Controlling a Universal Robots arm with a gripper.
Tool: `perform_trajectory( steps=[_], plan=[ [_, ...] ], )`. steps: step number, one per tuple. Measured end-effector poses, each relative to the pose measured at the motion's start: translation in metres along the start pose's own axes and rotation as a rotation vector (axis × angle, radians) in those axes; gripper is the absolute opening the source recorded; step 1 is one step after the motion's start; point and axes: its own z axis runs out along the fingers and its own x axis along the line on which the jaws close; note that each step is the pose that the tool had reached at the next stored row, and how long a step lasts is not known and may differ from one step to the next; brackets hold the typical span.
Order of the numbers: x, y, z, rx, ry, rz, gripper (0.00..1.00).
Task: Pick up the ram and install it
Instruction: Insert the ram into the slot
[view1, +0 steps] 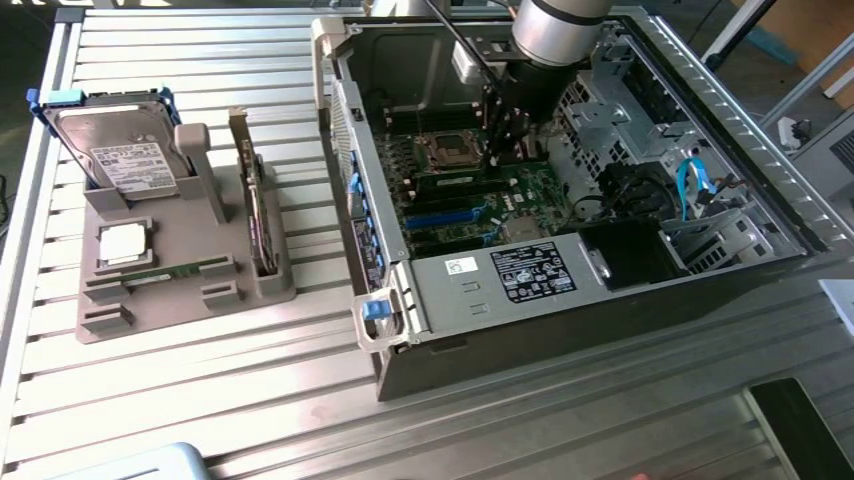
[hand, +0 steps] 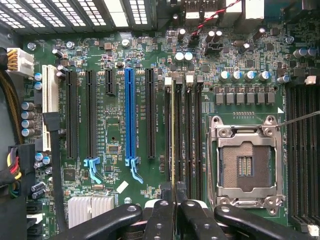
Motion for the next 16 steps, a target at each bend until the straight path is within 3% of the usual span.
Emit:
perform_trajectory(
  steps=[16],
  plan=[
    [0.0000, -0.0002, 0.0046, 0.0000, -0.0001, 0.000, 0.12]
  ],
)
